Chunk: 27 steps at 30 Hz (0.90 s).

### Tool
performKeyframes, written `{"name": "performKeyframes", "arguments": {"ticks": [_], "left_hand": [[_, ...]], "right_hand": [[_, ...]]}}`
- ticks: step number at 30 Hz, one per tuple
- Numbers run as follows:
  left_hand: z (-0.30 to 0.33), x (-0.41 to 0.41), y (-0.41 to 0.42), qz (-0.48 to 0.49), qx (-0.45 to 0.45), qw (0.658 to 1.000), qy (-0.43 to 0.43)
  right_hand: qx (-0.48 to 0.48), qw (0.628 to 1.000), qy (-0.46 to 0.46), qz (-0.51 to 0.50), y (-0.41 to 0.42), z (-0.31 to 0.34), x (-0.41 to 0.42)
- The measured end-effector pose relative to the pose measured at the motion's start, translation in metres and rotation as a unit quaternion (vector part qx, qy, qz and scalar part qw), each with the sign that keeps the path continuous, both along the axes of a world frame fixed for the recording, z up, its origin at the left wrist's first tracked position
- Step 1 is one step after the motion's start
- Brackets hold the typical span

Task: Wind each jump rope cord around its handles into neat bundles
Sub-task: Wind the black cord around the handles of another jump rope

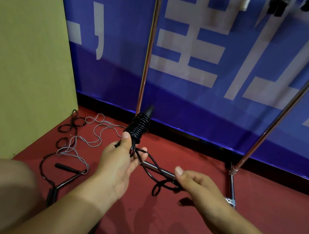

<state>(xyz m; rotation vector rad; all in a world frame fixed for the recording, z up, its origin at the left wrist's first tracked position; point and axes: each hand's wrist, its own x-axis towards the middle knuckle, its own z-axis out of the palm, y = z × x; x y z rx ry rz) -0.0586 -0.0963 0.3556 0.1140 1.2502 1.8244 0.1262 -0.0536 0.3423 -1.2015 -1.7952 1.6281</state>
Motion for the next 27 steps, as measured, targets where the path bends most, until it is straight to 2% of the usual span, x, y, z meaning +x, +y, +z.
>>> {"name": "performKeyframes", "arguments": {"ticks": [4, 8, 12, 15, 19, 21, 25, 27], "left_hand": [[-0.002, -0.003, 0.001, 0.003, -0.012, 1.000, 0.017], [-0.003, -0.009, -0.001, 0.007, -0.027, 0.999, 0.040], [-0.004, -0.015, -0.002, 0.017, -0.021, 0.999, 0.043], [-0.005, -0.017, -0.002, 0.016, -0.020, 0.998, 0.051], [-0.006, -0.016, -0.002, 0.010, -0.029, 0.997, 0.065], [-0.005, -0.017, -0.001, 0.013, -0.029, 0.997, 0.065], [-0.004, -0.019, 0.000, 0.016, -0.023, 0.998, 0.063], [-0.007, -0.017, 0.001, 0.013, -0.022, 0.997, 0.067]], "right_hand": [[0.066, 0.998, -0.012, -0.012, 0.004, -0.002, 0.001], [0.094, 0.990, 0.069, -0.079, 0.010, -0.002, 0.002], [-0.002, 0.979, 0.168, -0.118, 0.013, 0.005, 0.004], [-0.049, 0.982, 0.157, -0.088, 0.011, 0.011, 0.003], [-0.030, 0.995, 0.087, -0.026, 0.010, 0.015, 0.006], [-0.038, 0.994, 0.095, -0.034, 0.012, 0.017, 0.007], [-0.136, 0.971, 0.176, -0.089, 0.014, 0.023, 0.008], [-0.143, 0.967, 0.181, -0.104, 0.014, 0.026, 0.008]]}}
